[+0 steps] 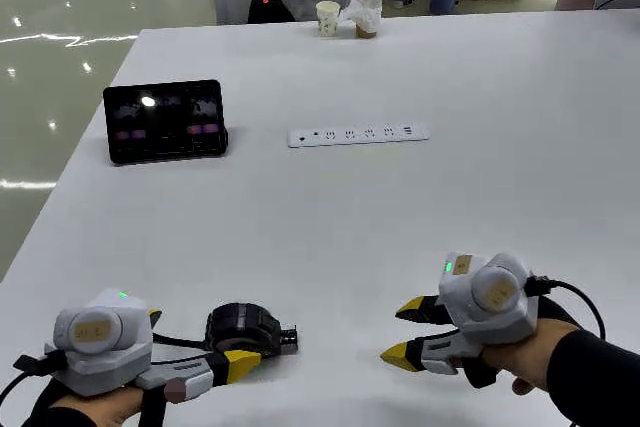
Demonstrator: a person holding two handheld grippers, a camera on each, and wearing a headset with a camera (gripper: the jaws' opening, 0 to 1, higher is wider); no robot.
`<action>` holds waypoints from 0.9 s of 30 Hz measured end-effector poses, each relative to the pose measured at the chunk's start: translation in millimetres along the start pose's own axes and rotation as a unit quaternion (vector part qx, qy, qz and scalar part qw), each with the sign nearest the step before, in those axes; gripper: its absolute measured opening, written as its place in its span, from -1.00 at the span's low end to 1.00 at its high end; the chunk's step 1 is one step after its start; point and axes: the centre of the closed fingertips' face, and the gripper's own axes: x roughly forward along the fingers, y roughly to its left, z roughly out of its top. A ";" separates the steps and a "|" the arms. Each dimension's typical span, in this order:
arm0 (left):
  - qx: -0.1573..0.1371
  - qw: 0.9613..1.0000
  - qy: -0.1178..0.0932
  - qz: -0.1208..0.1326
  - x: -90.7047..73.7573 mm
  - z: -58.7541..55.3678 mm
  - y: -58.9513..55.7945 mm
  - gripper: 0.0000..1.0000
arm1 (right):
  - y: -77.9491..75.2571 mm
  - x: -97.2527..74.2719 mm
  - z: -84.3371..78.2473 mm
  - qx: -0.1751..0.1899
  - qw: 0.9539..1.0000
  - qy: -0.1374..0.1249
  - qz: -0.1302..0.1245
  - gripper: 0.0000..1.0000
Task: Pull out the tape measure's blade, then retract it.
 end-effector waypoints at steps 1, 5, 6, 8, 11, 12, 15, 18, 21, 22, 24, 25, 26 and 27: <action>-0.001 1.000 0.005 -0.001 -1.8 -2.1 1.8 0.98 | -0.6 -2.5 -1.0 0.002 1.000 -0.003 -0.001 -0.29; 0.026 1.000 0.016 -0.008 -11.6 -8.2 5.4 0.98 | -7.1 -13.5 -11.2 0.011 1.000 0.001 -0.014 -0.21; 0.032 0.999 0.018 -0.011 -13.4 -9.1 5.0 0.98 | -8.4 -15.6 -13.3 0.013 1.000 0.001 -0.016 -0.17; 0.039 0.999 0.024 -0.019 -16.9 -12.8 4.6 0.98 | -11.3 -21.9 -19.2 0.017 1.000 -0.001 -0.021 -0.14; 0.048 0.998 0.029 -0.026 -23.5 -15.0 1.8 0.98 | -14.7 -28.6 -28.5 0.025 0.999 0.002 -0.027 -0.06; 0.050 0.998 0.030 -0.028 -25.3 -15.4 1.5 0.98 | -15.5 -30.5 -30.9 0.025 0.999 0.003 -0.028 -0.02; 0.055 0.997 0.035 -0.034 -31.4 -17.2 1.4 0.98 | -19.1 -39.3 -39.5 0.015 0.999 0.006 -0.037 0.04; 0.060 0.997 0.038 -0.037 -34.2 -19.5 7.5 0.98 | -22.2 -47.1 -43.1 0.025 0.999 0.000 -0.043 0.11; 0.064 0.996 0.044 -0.037 -37.6 -22.2 10.9 0.98 | -24.6 -53.2 -48.9 0.039 0.998 -0.002 -0.047 0.24; 0.067 0.996 0.045 -0.036 -39.2 -22.7 11.1 0.98 | -24.9 -55.1 -51.0 0.040 0.998 -0.001 -0.048 0.26; 0.073 0.995 0.050 -0.037 -42.2 -24.7 12.9 0.98 | -26.1 -60.7 -56.2 0.038 0.998 0.000 -0.053 0.29; 0.073 0.995 0.051 -0.036 -44.2 -25.2 14.3 0.98 | -27.9 -64.3 -60.6 0.038 0.998 0.002 -0.055 0.30; 0.073 0.995 0.052 -0.034 -45.6 -25.6 15.5 0.98 | -29.0 -66.9 -63.0 0.039 0.998 0.002 -0.056 0.32; 0.073 0.995 0.055 -0.033 -47.6 -26.8 16.5 0.98 | -30.8 -70.6 -67.4 0.044 0.997 0.003 -0.059 0.34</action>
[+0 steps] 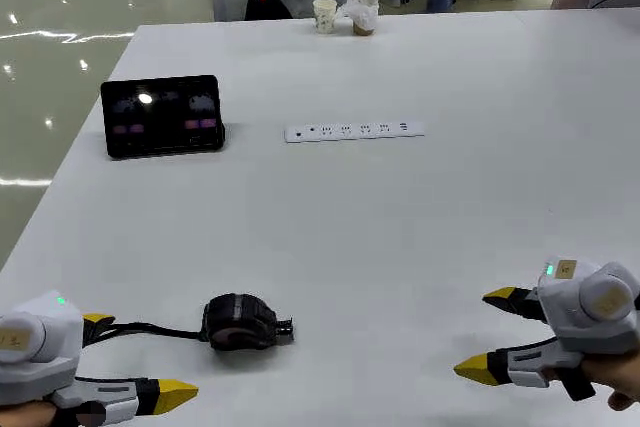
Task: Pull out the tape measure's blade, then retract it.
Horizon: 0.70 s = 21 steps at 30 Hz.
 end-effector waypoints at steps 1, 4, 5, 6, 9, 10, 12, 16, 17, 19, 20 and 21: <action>0.001 1.000 0.001 0.002 -1.4 -1.1 0.8 0.98 | -1.6 -1.9 -3.5 0.003 1.000 0.002 -0.002 0.38; -0.001 1.000 0.004 0.005 -6.9 -4.0 2.6 0.98 | -2.9 -8.9 -14.1 0.008 1.000 0.008 -0.004 0.48; 0.000 1.000 0.005 0.006 -9.3 -4.7 3.0 0.98 | -4.8 -12.3 -17.9 0.010 1.000 0.009 -0.007 0.50; 0.000 1.000 0.006 0.006 -10.8 -5.0 3.3 0.98 | -6.1 -14.5 -20.3 0.012 1.000 0.009 -0.008 0.52; -0.001 1.000 0.004 0.007 -15.1 -5.3 4.9 0.98 | -9.4 -21.3 -24.0 0.028 1.000 -0.002 -0.007 0.60; 0.000 1.000 0.002 0.009 -17.1 -5.5 6.4 0.98 | -11.0 -24.3 -25.5 0.037 0.999 -0.009 -0.003 0.60; 0.001 1.000 0.002 0.008 -19.0 -6.1 7.4 0.98 | -11.7 -28.1 -26.8 0.037 0.999 -0.007 -0.006 0.63; 0.003 1.000 0.009 0.003 -22.4 -9.3 8.8 0.98 | -16.9 -36.6 -29.1 0.030 0.999 -0.010 -0.018 0.79; 0.004 1.000 0.010 0.002 -22.8 -9.7 9.0 0.98 | -17.7 -37.3 -30.9 0.032 0.999 -0.007 -0.021 0.84; 0.006 1.000 0.010 -0.006 -23.8 -10.3 7.0 0.98 | -16.9 -39.4 -35.8 0.019 1.000 0.000 -0.025 0.91; 0.008 1.000 0.009 -0.006 -24.4 -9.8 6.9 0.98 | -15.2 -40.6 -37.9 0.011 1.000 0.003 -0.026 0.92; 0.008 1.000 0.008 -0.006 -24.4 -9.8 7.2 0.98 | -14.8 -41.3 -39.1 0.009 1.000 0.004 -0.027 0.96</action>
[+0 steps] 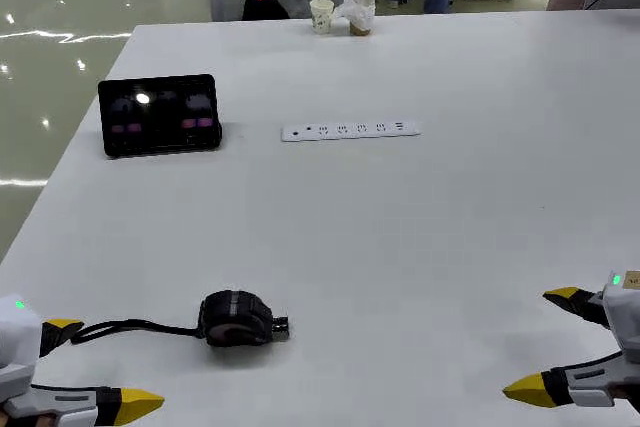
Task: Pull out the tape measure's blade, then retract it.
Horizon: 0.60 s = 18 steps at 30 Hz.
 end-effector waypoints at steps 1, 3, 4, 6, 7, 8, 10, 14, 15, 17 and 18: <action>-0.001 1.000 0.001 -0.001 -0.1 -0.3 0.1 0.98 | 0.0 -0.6 -1.5 -0.001 1.000 0.001 -0.002 0.98; 0.001 1.000 0.001 0.000 -0.3 -0.5 0.4 0.98 | 2.7 -3.4 -3.2 0.005 1.000 0.003 0.000 0.98; 0.001 1.000 0.001 0.001 -0.3 -0.7 0.7 0.98 | 3.0 -3.8 -4.2 0.010 1.000 0.005 0.000 0.98; 0.000 1.000 0.002 0.001 -0.4 -0.9 1.4 0.98 | 2.8 -5.2 -6.0 0.023 1.000 0.010 -0.001 0.98; -0.001 1.000 0.001 0.001 -0.3 -0.9 2.0 0.98 | 3.1 -6.2 -6.1 0.024 1.000 0.010 -0.003 0.98; 0.001 1.000 0.001 0.004 -0.3 -0.9 3.1 0.98 | 2.9 -6.7 -6.2 0.022 1.000 0.010 -0.005 0.98; 0.000 1.000 0.004 0.002 -0.2 -1.8 2.5 0.97 | 3.4 -7.8 -5.7 0.021 1.000 0.010 -0.006 0.98; 0.006 1.000 0.007 -0.001 0.0 -2.3 1.7 0.89 | 6.3 -8.2 -3.9 0.020 1.000 0.009 -0.005 0.98; 0.006 1.000 0.005 -0.001 0.3 -1.7 1.6 0.92 | 6.2 -7.9 -4.4 0.020 1.000 0.009 -0.004 0.98; 0.009 1.000 0.005 -0.002 0.7 -1.7 1.1 0.98 | 7.4 -8.1 -3.8 0.017 1.000 0.009 -0.002 0.98; 0.010 1.000 0.004 -0.002 0.7 -1.6 0.7 0.98 | 7.8 -8.2 -3.3 0.017 1.000 0.008 -0.002 0.98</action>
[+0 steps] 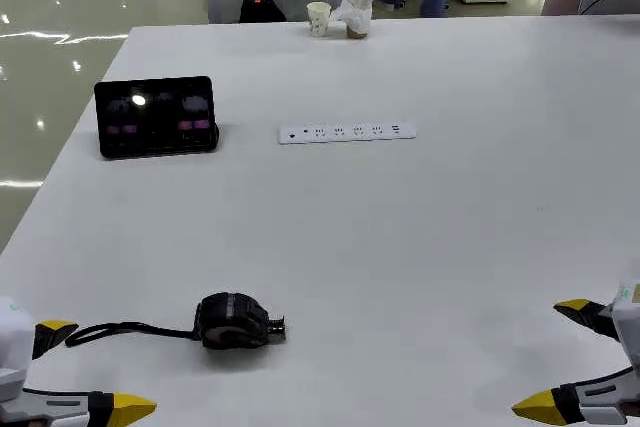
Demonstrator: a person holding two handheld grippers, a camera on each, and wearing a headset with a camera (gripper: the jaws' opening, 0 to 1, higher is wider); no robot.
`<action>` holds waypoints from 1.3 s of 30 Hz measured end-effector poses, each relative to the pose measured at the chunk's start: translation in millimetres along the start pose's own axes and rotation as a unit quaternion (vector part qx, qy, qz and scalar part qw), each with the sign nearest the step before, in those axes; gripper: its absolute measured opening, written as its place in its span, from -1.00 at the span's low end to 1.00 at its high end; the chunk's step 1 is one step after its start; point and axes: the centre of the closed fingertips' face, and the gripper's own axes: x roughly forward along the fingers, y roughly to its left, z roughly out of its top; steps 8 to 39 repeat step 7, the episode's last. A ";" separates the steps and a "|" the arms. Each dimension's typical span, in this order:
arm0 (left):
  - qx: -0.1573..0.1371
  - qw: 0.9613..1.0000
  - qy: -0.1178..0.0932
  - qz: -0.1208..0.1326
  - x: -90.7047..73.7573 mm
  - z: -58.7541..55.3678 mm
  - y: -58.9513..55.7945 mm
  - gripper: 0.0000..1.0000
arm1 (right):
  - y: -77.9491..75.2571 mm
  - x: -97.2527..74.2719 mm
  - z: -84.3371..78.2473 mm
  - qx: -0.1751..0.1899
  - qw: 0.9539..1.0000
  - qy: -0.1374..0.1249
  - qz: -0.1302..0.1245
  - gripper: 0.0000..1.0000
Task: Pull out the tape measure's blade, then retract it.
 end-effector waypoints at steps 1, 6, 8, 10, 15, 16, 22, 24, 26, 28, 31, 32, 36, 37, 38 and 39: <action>0.002 1.000 -0.001 0.002 0.0 0.2 0.7 0.98 | 0.5 -0.3 0.9 0.001 1.000 -0.002 0.001 0.98; 0.000 1.000 -0.003 0.002 -1.0 0.6 1.9 0.98 | 4.0 -1.3 4.9 -0.001 1.000 -0.009 0.008 0.98; 0.001 1.000 -0.003 0.003 -1.2 0.7 1.9 0.98 | 3.8 -1.5 5.3 -0.002 1.000 -0.009 0.007 0.98; 0.001 1.000 -0.003 0.003 -1.2 0.7 1.9 0.98 | 3.8 -1.5 5.3 -0.002 1.000 -0.009 0.007 0.98; 0.001 1.000 -0.003 0.003 -1.2 0.7 1.9 0.98 | 3.8 -1.5 5.3 -0.002 1.000 -0.009 0.007 0.98; 0.001 1.000 -0.003 0.003 -1.2 0.7 1.9 0.98 | 3.8 -1.5 5.3 -0.002 1.000 -0.009 0.007 0.98; 0.001 1.000 -0.003 0.003 -1.2 0.7 1.9 0.98 | 3.8 -1.5 5.3 -0.002 1.000 -0.009 0.007 0.98; 0.001 1.000 -0.003 0.003 -1.2 0.7 1.9 0.98 | 3.8 -1.5 5.3 -0.002 1.000 -0.009 0.007 0.98; 0.001 1.000 -0.003 0.003 -1.2 0.7 1.9 0.98 | 3.8 -1.5 5.3 -0.002 1.000 -0.009 0.007 0.98; 0.001 1.000 -0.003 0.003 -1.2 0.7 1.9 0.98 | 3.8 -1.5 5.3 -0.002 1.000 -0.009 0.007 0.98; 0.001 1.000 -0.003 0.003 -1.2 0.7 1.9 0.98 | 3.8 -1.5 5.3 -0.002 1.000 -0.009 0.007 0.98; 0.001 1.000 -0.003 0.003 -1.2 0.7 1.9 0.98 | 3.8 -1.5 5.3 -0.002 1.000 -0.009 0.007 0.98; 0.001 1.000 -0.003 0.003 -1.2 0.7 1.9 0.98 | 3.8 -1.5 5.3 -0.002 1.000 -0.009 0.007 0.98; 0.001 1.000 -0.003 0.003 -1.2 0.7 1.9 0.98 | 3.8 -1.5 5.3 -0.002 1.000 -0.009 0.007 0.98; 0.001 1.000 -0.003 0.003 -1.2 0.7 1.9 0.98 | 3.8 -1.5 5.3 -0.002 1.000 -0.009 0.007 0.98; 0.001 1.000 -0.003 0.003 -1.2 0.7 1.9 0.98 | 3.8 -1.5 5.3 -0.002 1.000 -0.009 0.007 0.98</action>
